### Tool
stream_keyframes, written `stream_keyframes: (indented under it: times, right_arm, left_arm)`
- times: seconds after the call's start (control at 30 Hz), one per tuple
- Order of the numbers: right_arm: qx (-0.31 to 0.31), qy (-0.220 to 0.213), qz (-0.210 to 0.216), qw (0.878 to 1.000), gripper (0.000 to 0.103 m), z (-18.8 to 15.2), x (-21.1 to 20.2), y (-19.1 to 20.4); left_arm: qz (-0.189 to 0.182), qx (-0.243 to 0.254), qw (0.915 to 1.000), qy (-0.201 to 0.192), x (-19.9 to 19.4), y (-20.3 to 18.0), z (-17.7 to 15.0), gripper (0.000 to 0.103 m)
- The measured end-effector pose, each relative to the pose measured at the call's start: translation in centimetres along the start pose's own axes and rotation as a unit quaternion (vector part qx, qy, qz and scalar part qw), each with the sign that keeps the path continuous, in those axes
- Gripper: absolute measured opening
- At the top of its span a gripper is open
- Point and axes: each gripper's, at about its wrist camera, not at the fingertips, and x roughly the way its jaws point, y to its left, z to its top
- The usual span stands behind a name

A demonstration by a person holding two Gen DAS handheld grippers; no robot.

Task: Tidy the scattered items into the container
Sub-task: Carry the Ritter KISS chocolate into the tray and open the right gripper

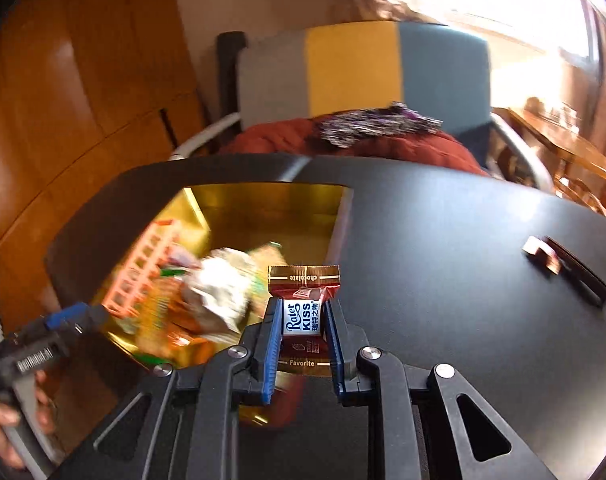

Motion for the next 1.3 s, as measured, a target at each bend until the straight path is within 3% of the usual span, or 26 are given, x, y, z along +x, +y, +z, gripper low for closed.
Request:
stream_keyframes:
  times: [0.2, 0.43, 0.73, 1.3]
  right_arm:
    - [-0.053, 0.022, 0.032, 0.998, 0.021, 2.1, 4.3, 6.3]
    - [-0.089, 0.045, 0.023, 0.995, 0.021, 3.0, 7.8, 9.6]
    - [-0.121, 0.05, 0.001, 0.991, 0.022, 3.4, 8.9, 11.5]
    - [-0.101, 0.05, 0.005, 0.994, 0.025, 3.0, 8.3, 10.8]
  left_arm:
    - [0.001, 0.004, 1.0, 0.0, -0.3, 0.3, -0.3, 0.065]
    - [0.009, -0.005, 0.9999, 0.002, -0.4, 1.3, -0.5, 0.065]
    - [0.008, -0.001, 0.9999, 0.008, -0.1, 1.3, -0.6, 0.065]
    - [0.007, 0.0, 0.9999, 0.008, -0.9, 1.0, -1.2, 0.065]
